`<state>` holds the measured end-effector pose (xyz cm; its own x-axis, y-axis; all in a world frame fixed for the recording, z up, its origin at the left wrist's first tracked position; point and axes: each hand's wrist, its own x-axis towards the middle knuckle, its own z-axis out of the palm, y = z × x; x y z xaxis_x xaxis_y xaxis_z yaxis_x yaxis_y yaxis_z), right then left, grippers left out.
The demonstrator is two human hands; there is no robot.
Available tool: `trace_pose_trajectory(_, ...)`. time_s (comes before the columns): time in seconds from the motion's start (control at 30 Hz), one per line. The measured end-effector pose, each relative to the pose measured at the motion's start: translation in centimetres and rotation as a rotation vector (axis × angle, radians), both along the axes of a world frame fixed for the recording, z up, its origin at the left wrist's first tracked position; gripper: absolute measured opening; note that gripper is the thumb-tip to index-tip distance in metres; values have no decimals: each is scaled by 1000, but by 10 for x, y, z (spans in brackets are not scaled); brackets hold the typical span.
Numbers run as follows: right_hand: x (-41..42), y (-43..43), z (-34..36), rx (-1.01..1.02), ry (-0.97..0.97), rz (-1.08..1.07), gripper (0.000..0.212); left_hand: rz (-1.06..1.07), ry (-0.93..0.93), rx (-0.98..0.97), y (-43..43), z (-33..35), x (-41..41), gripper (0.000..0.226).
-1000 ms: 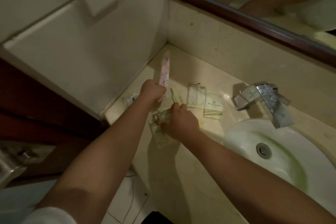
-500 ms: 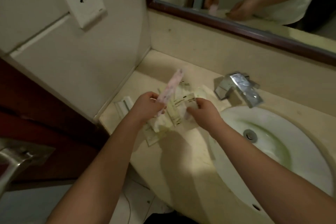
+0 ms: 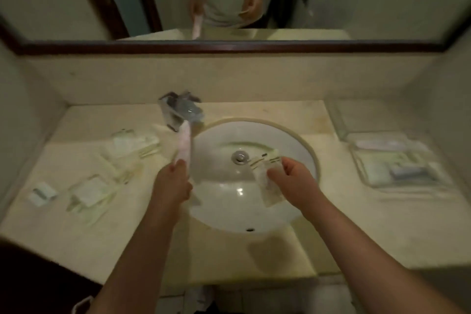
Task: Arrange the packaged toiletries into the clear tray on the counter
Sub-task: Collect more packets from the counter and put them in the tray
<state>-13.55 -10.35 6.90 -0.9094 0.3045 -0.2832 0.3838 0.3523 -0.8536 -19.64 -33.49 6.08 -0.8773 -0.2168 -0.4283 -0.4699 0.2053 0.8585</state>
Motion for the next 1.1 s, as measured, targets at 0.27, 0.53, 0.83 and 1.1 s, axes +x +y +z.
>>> trace_pose_trajectory(0.27,74,113,0,-75,-6,-26,16,-244,-94,108,156,3,90,16)
trace_pose_trajectory(0.53,83,203,5,-144,-13,-129,12,-310,-199,419,278,5,84,10)
trace_pose_trajectory(0.83,91,303,-17,-230,-74,-329,40,-860,80,-178,359,-23,44,36)
trace_pose_trajectory(1.1,79,373,-40,-419,21,-512,15,-1169,158,-312,413,-28,12,8)
